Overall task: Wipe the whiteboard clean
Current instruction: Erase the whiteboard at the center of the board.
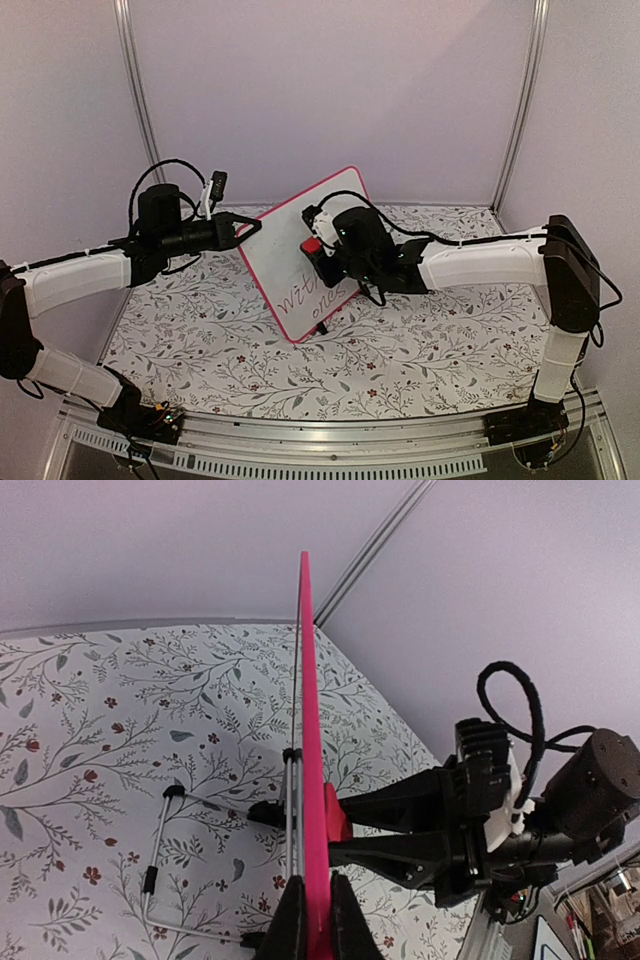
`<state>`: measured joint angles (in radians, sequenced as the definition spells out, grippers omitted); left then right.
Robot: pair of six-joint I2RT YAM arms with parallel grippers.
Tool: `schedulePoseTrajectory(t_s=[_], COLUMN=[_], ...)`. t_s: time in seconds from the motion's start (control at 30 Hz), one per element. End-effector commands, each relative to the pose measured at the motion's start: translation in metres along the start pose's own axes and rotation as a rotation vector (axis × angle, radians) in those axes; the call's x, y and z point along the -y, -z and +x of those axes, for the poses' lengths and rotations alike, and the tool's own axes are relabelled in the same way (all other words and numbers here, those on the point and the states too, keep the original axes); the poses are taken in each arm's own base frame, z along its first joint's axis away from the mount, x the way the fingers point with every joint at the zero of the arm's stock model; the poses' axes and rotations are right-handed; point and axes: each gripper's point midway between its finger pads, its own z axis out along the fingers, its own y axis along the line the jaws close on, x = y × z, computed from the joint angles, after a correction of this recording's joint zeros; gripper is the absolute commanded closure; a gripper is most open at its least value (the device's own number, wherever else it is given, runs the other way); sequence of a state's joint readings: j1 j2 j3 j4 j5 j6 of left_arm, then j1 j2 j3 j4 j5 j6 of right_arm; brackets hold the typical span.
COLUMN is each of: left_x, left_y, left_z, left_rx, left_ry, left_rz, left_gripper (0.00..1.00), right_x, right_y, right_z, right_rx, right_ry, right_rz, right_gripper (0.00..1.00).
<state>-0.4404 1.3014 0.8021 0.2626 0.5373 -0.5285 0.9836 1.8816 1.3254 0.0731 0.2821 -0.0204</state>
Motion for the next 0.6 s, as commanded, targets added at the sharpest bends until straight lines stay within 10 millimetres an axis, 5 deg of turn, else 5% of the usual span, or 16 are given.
schedulePoseTrajectory(t_s=[0.0, 0.3, 0.57], left_x=[0.036, 0.036, 0.036], left_y=[0.006, 0.006, 0.006], left_z=[-0.001, -0.001, 0.0], left_rx=[-0.015, -0.015, -0.015], left_ry=[-0.015, -0.015, -0.013], left_rz=[0.138, 0.137, 0.137], left_gripper=[1.0, 1.0, 1.0], right_x=[-0.006, -0.006, -0.002], right_y=[-0.011, -0.009, 0.0], right_z=[0.001, 0.045, 0.061], right_rx=[-0.003, -0.076, -0.097], right_ry=[0.027, 0.013, 0.014], right_rz=[-0.007, -0.013, -0.003], right_gripper=[0.76, 0.76, 0.76])
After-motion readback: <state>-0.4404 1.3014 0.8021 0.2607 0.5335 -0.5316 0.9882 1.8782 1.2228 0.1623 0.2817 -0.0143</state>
